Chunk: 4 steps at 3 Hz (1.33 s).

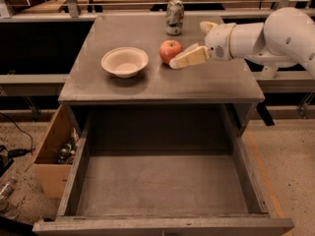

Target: Place apple into top drawer

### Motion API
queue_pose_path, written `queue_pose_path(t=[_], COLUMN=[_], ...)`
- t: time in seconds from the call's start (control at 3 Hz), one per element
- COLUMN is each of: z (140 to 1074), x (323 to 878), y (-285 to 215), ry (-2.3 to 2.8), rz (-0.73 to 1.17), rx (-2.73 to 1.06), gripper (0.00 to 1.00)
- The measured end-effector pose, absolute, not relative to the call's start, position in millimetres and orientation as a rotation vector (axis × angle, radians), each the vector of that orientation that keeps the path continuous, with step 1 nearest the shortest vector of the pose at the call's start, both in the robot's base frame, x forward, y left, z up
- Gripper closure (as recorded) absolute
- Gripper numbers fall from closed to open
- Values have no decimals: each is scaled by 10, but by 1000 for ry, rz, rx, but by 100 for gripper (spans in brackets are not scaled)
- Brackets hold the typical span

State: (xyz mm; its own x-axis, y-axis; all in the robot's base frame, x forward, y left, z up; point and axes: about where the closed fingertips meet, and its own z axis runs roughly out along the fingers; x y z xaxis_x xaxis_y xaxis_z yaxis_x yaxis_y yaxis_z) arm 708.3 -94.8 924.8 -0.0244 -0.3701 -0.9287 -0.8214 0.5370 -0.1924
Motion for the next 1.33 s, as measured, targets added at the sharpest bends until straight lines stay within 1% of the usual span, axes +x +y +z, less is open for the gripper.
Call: queue_pose_path(t=[0.33, 1.0, 1.33], z=[8974, 8699, 8697], x=[7327, 7646, 7646], y=[-705, -418, -404], ry=[1609, 1574, 1574], rz=[599, 703, 705], rx=[-1005, -991, -992], gripper=[0, 0, 16])
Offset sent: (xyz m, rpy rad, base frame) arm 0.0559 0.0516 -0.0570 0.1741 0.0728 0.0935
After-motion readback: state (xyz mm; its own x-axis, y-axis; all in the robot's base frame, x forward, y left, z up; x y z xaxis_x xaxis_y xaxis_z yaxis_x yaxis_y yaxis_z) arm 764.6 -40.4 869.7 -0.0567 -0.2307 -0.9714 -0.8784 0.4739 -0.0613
